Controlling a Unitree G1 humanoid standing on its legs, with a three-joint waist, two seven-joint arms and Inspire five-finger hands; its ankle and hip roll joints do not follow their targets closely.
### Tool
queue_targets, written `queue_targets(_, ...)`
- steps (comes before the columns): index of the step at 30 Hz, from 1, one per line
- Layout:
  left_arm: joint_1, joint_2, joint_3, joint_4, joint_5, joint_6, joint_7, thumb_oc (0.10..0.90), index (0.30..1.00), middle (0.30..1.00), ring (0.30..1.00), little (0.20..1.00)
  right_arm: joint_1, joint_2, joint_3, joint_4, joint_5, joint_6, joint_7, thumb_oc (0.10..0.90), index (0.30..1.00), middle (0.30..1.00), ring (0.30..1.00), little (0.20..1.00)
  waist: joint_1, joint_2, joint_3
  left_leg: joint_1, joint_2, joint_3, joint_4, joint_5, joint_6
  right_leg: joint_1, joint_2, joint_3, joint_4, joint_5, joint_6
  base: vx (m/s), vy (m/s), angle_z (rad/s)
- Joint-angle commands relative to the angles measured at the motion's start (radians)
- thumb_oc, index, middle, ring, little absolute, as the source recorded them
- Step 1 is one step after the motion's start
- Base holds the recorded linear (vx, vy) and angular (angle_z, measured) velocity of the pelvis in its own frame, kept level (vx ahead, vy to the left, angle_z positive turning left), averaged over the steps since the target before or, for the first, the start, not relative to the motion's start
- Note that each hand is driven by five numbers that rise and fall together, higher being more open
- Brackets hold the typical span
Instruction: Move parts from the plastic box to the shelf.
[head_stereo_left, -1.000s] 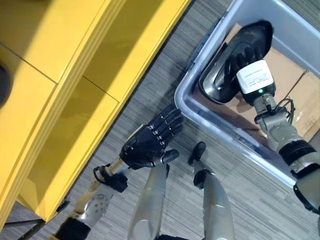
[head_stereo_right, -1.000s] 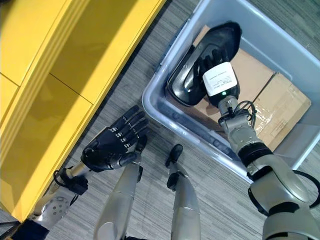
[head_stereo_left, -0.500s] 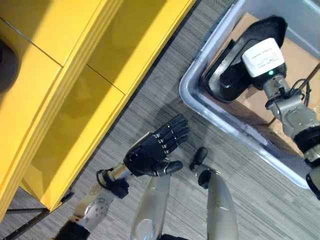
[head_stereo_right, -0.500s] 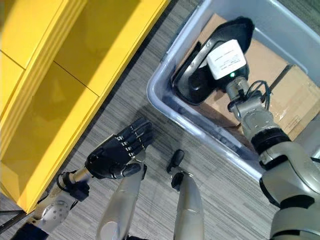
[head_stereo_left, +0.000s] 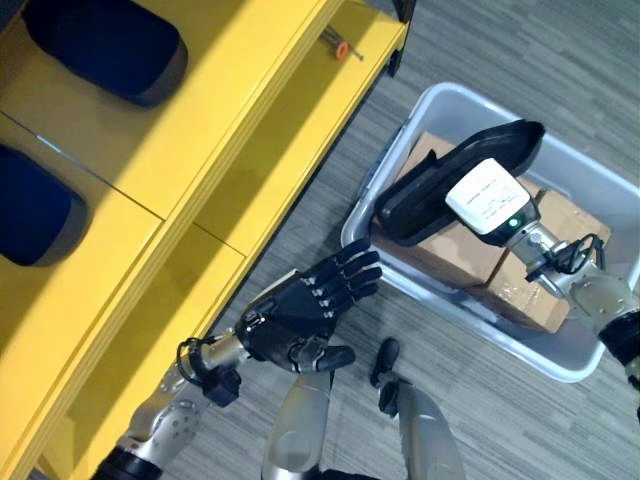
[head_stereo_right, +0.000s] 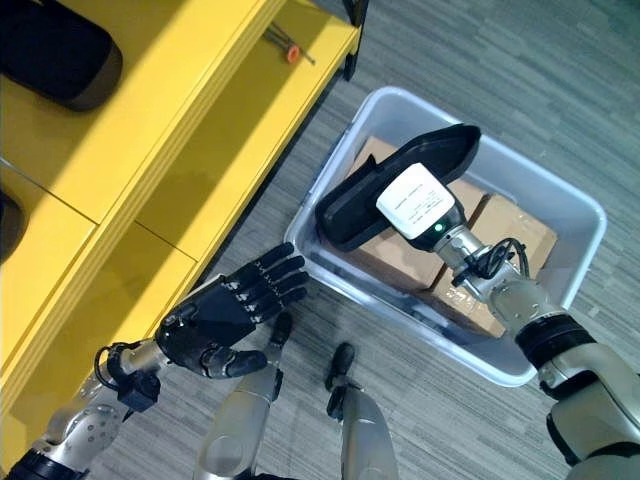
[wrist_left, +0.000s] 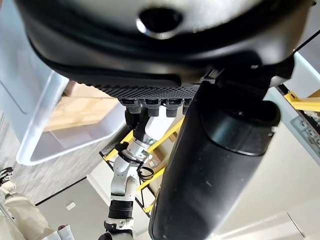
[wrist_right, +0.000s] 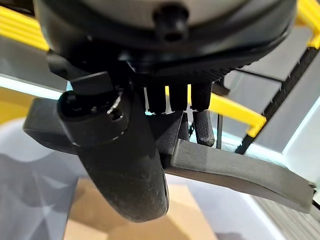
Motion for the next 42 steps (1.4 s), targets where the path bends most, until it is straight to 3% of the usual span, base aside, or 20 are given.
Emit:
queue_targets(1,0.068,-0.040,0.001,-0.138,-0.019,-0.013,-0.102,0.900,1.000,1.000,1.000,1.000,0.041,-0.075,-0.178,-0.141,0.070,0.015,-0.048,0.400,0.300,0.300,0.300,0.300,-0.016,-0.055,-0.168,0.075,-0.004,-0.006,-0.111,-0.030,0.022,0.123,0.001,-0.004,-0.054,-0.037,0.043,0.12,0.069,0.04)
queue_targets(2,0.068,-0.039,0.000,-0.138,-0.018,-0.013,-0.102,0.900,1.000,1.000,1.000,1.000,0.047,-0.076,-0.183,-0.144,0.070,0.015,-0.047,0.400,0.300,0.300,0.300,0.300,-0.015,-0.055,-0.168,0.077,-0.004,-0.006,-0.113,-0.030,0.022,0.125,0.001,-0.004,-0.056,-0.036,0.043,0.13,0.093,0.02)
queue_targets(3,0.085,-0.045,0.003,-0.126,0.005,-0.019,-0.106,0.900,1.000,1.000,1.000,1.000,0.114,-0.077,-0.227,-0.183,0.086,0.005,-0.011,0.400,0.300,0.300,0.300,0.300,-0.026,-0.063,-0.215,0.110,0.001,0.004,-0.134,-0.025,0.022,0.160,-0.006,0.004,-0.085,-0.023,0.052,0.11,0.068,-0.13)
queue_targets(5,0.095,-0.045,0.003,-0.120,0.009,-0.036,-0.100,0.900,1.000,1.000,1.000,1.000,0.154,-0.085,-0.259,-0.210,0.123,-0.006,0.025,0.400,0.300,0.300,0.300,0.300,-0.036,-0.067,-0.242,0.130,0.005,0.011,-0.146,-0.023,0.021,0.177,-0.011,0.009,-0.099,-0.015,0.058,0.16,0.119,-0.26)
queue_targets(7,0.106,-0.061,0.014,-0.114,-0.014,-0.020,-0.095,0.900,1.000,1.000,1.000,1.000,0.246,-0.088,-0.329,-0.254,0.215,-0.019,0.089,0.400,0.300,0.300,0.300,0.300,-0.060,-0.065,-0.303,0.173,0.013,0.028,-0.172,-0.019,0.019,0.218,-0.022,0.021,-0.127,-0.004,0.069,0.20,0.182,-0.13)
queue_targets(10,0.105,-0.072,0.015,-0.106,-0.011,-0.012,-0.094,0.900,1.000,1.000,1.000,1.000,0.293,-0.073,-0.376,-0.259,0.266,-0.030,0.132,0.400,0.300,0.300,0.300,0.300,-0.073,-0.065,-0.338,0.200,0.016,0.040,-0.190,-0.018,0.017,0.241,-0.027,0.029,-0.149,0.005,0.077,0.10,0.114,-0.13)
queue_targets(11,0.088,-0.091,0.010,-0.100,-0.028,0.026,-0.077,0.900,1.000,1.000,1.000,1.000,0.332,-0.043,-0.410,-0.246,0.276,-0.059,0.181,0.400,0.300,0.300,0.300,0.300,-0.094,-0.062,-0.374,0.233,0.024,0.065,-0.200,-0.026,0.014,0.263,-0.036,0.038,-0.170,0.015,0.084,0.11,0.161,-0.12)
queue_targets(15,0.071,-0.114,-0.002,-0.089,0.007,0.017,-0.056,0.900,1.000,1.000,1.000,1.000,0.347,-0.024,-0.443,-0.271,0.439,-0.070,0.288,0.400,0.300,0.300,0.300,0.300,-0.121,-0.060,-0.393,0.270,0.033,0.095,-0.204,-0.041,0.012,0.281,-0.040,0.059,-0.186,0.026,0.088,0.05,0.114,-0.16)
queue_targets(16,0.064,-0.116,-0.002,-0.093,0.035,-0.053,-0.024,0.900,1.000,1.000,1.000,1.000,0.356,-0.015,-0.480,-0.307,0.514,-0.079,0.334,0.400,0.300,0.300,0.300,0.300,-0.143,-0.058,-0.402,0.290,0.037,0.112,-0.206,-0.051,0.011,0.286,-0.042,0.073,-0.191,0.030,0.091,0.01,0.079,-0.15)
queue_targets(17,0.061,-0.114,-0.003,-0.094,0.038,-0.072,-0.013,0.900,1.000,1.000,1.000,1.000,0.358,-0.013,-0.486,-0.312,0.525,-0.082,0.346,0.400,0.300,0.300,0.300,0.300,-0.145,-0.058,-0.403,0.293,0.038,0.115,-0.206,-0.052,0.011,0.287,-0.043,0.075,-0.191,0.031,0.091,0.01,0.114,-0.30)
queue_targets(19,0.035,-0.116,0.001,-0.095,0.082,-0.199,0.032,0.900,1.000,1.000,1.000,1.000,0.377,0.006,-0.521,-0.352,0.567,-0.105,0.406,0.400,0.300,0.300,0.300,0.300,-0.165,-0.057,-0.411,0.313,0.039,0.132,-0.209,-0.063,0.012,0.295,-0.047,0.086,-0.201,0.038,0.095,-0.01,0.105,-0.35)
queue_targets(20,0.014,-0.115,0.007,-0.101,0.113,-0.257,0.047,0.900,1.000,1.000,1.000,1.000,0.389,0.018,-0.536,-0.374,0.641,-0.107,0.503,0.400,0.300,0.300,0.300,0.300,-0.179,-0.058,-0.419,0.325,0.041,0.146,-0.211,-0.069,0.011,0.300,-0.050,0.097,-0.212,0.045,0.098,-0.03,0.129,-0.26)
queue_targets(22,-0.015,-0.112,0.017,-0.102,0.171,-0.311,0.100,0.900,1.000,1.000,1.000,1.000,0.402,0.028,-0.544,-0.404,0.706,-0.097,0.626,0.400,0.300,0.300,0.300,0.300,-0.197,-0.058,-0.424,0.341,0.047,0.163,-0.214,-0.074,0.009,0.304,-0.054,0.113,-0.226,0.056,0.104,-0.03,0.115,-0.31)
queue_targets(23,-0.031,-0.109,0.023,-0.097,0.236,-0.336,0.164,0.900,1.000,1.000,1.000,1.000,0.402,0.032,-0.539,-0.414,0.750,-0.072,0.711,0.400,0.300,0.300,0.300,0.300,-0.206,-0.058,-0.425,0.351,0.052,0.170,-0.215,-0.075,0.006,0.307,-0.055,0.122,-0.232,0.062,0.106,-0.01,0.089,-0.32)
queue_targets(26,-0.074,-0.103,0.039,-0.055,0.460,-0.392,0.468,0.900,1.000,1.000,1.000,1.000,0.391,0.027,-0.522,-0.440,0.890,-0.040,0.809,0.400,0.300,0.300,0.300,0.300,-0.220,-0.065,-0.431,0.373,0.058,0.181,-0.215,-0.081,0.003,0.316,-0.061,0.133,-0.242,0.076,0.113,0.01,0.038,-0.27)
queue_targets(27,-0.090,-0.106,0.058,-0.036,0.659,-0.446,0.633,0.900,1.000,1.000,1.000,1.000,0.383,0.030,-0.527,-0.440,0.932,-0.029,0.850,0.400,0.300,0.300,0.300,0.300,-0.221,-0.075,-0.434,0.378,0.057,0.182,-0.215,-0.085,0.003,0.319,-0.065,0.134,-0.247,0.081,0.116,-0.01,-0.017,-0.15)
queue_targets(29,-0.091,-0.110,0.083,-0.031,0.791,-0.467,0.711,0.900,1.000,1.000,1.000,1.000,0.390,0.018,-0.544,-0.454,0.986,-0.024,0.890,0.400,0.300,0.300,0.300,0.300,-0.220,-0.086,-0.438,0.376,0.056,0.182,-0.215,-0.083,0.004,0.315,-0.066,0.134,-0.251,0.088,0.115,-0.02,-0.043,-0.08)
queue_targets(32,-0.112,-0.082,0.106,-0.008,1.080,-0.561,0.851,0.900,1.000,1.000,1.000,1.000,0.395,0.001,-0.564,-0.508,1.072,0.001,0.970,0.400,0.300,0.300,0.300,0.300,-0.227,-0.099,-0.440,0.387,0.057,0.190,-0.215,-0.092,0.003,0.319,-0.069,0.140,-0.265,0.099,0.120,0.00,-0.025,-0.02)
queue_targets(38,-0.222,0.008,0.057,0.012,1.302,-0.615,0.995,0.900,1.000,1.000,1.000,1.000,0.285,-0.012,-0.481,-0.463,1.086,0.057,1.017,0.400,0.300,0.300,0.300,0.300,-0.249,-0.097,-0.453,0.408,0.065,0.214,-0.215,-0.109,-0.005,0.330,-0.070,0.155,-0.285,0.104,0.131,0.00,0.008,-0.07)
queue_targets(42,-0.271,0.053,0.015,0.023,1.382,-0.646,1.013,0.900,1.000,1.000,1.000,1.000,0.222,-0.030,-0.443,-0.422,1.041,0.038,1.020,0.400,0.300,0.300,0.300,0.300,-0.257,-0.095,-0.458,0.411,0.069,0.225,-0.215,-0.105,-0.007,0.326,-0.071,0.162,-0.287,0.112,0.132,-0.02,0.006,-0.11)
